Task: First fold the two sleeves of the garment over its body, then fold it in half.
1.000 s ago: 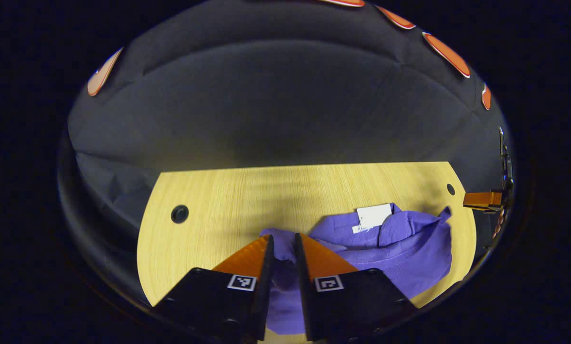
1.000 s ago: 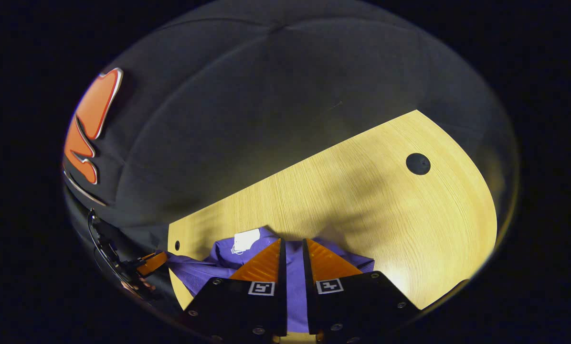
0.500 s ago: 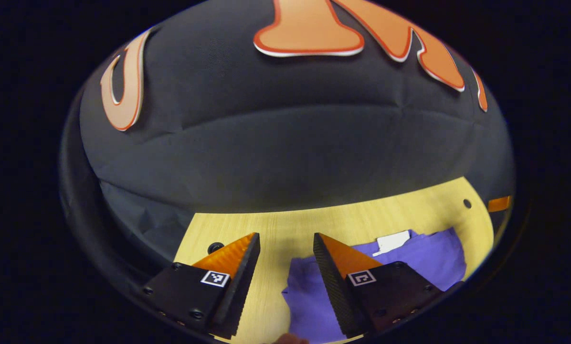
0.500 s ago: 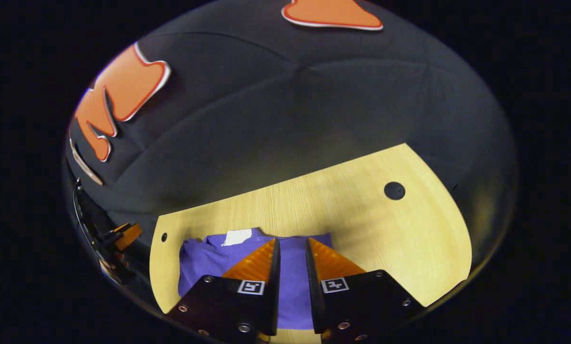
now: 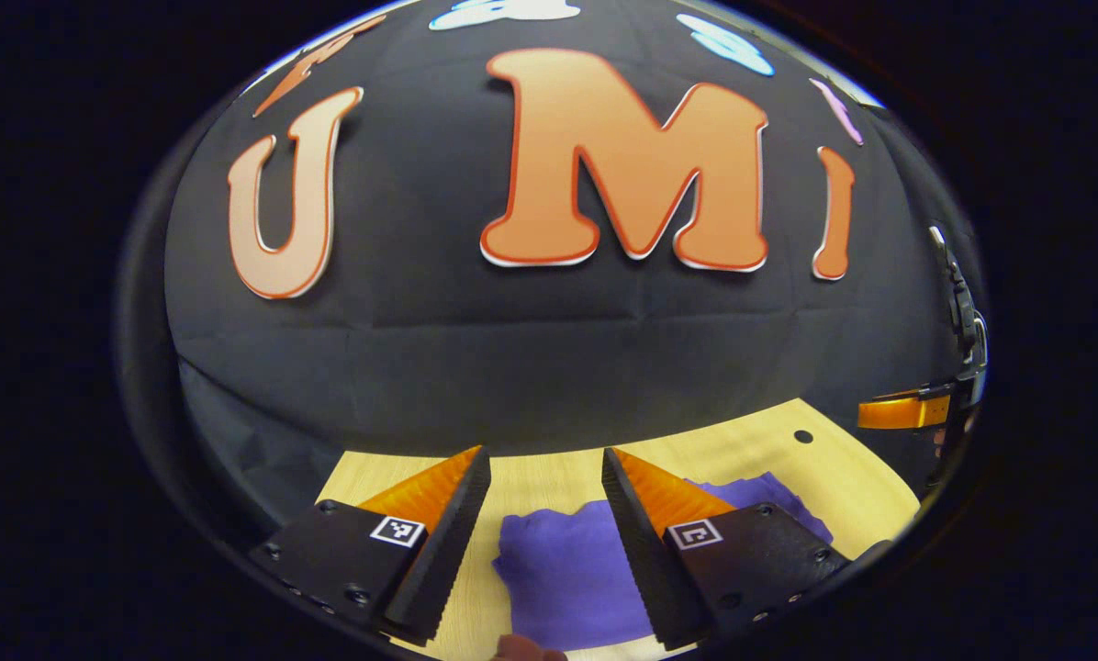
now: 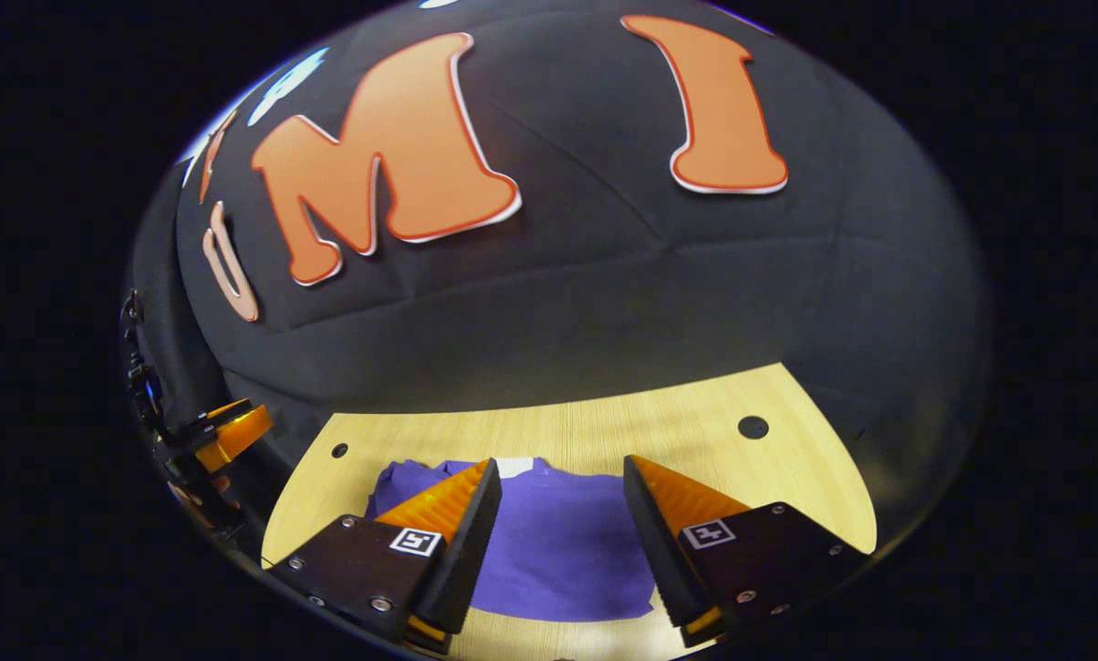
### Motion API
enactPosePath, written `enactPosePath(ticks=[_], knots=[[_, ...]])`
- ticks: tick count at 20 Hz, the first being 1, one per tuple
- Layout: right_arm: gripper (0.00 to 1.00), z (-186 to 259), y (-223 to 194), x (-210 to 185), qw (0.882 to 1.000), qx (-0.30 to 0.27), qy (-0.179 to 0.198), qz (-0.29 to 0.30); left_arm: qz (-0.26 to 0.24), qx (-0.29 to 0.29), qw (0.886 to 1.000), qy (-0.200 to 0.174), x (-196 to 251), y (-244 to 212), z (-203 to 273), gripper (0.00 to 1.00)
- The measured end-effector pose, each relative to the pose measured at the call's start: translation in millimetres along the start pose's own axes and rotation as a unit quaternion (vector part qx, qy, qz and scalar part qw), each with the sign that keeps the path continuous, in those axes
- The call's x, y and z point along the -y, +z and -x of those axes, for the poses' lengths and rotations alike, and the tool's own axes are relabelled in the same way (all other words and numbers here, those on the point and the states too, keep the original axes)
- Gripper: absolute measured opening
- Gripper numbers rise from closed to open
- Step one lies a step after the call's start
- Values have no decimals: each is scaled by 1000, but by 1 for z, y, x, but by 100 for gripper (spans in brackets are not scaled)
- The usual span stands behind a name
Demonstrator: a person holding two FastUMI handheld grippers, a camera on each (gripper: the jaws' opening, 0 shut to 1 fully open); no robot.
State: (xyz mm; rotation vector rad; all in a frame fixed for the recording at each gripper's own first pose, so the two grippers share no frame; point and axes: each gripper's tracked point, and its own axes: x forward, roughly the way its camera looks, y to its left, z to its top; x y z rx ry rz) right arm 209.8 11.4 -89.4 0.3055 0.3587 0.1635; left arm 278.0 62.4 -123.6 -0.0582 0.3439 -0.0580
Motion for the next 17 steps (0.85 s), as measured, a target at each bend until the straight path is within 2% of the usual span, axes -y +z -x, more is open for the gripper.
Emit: enactPosePath(ticks=[1,9,10,11,13,14,17], knots=[[85,7,1,-7,1000,10,1,7,11,6,1000,-10,8,2,14,83],[94,74,3,-58,997,78,-1,20,1,83,996,-24,21,22,106,81],[100,82,4,-65,996,89,2,21,-2,89,996,-24,21,23,116,81],[94,89,5,-70,995,101,0,23,-3,98,995,-23,21,24,124,81],[94,109,4,-80,992,119,-6,41,-5,119,993,-24,23,27,144,81],[100,116,1,-87,991,125,-9,49,-10,129,991,-24,23,28,151,80],[100,132,-8,-100,989,132,-15,58,-21,144,989,-35,31,23,171,80]])
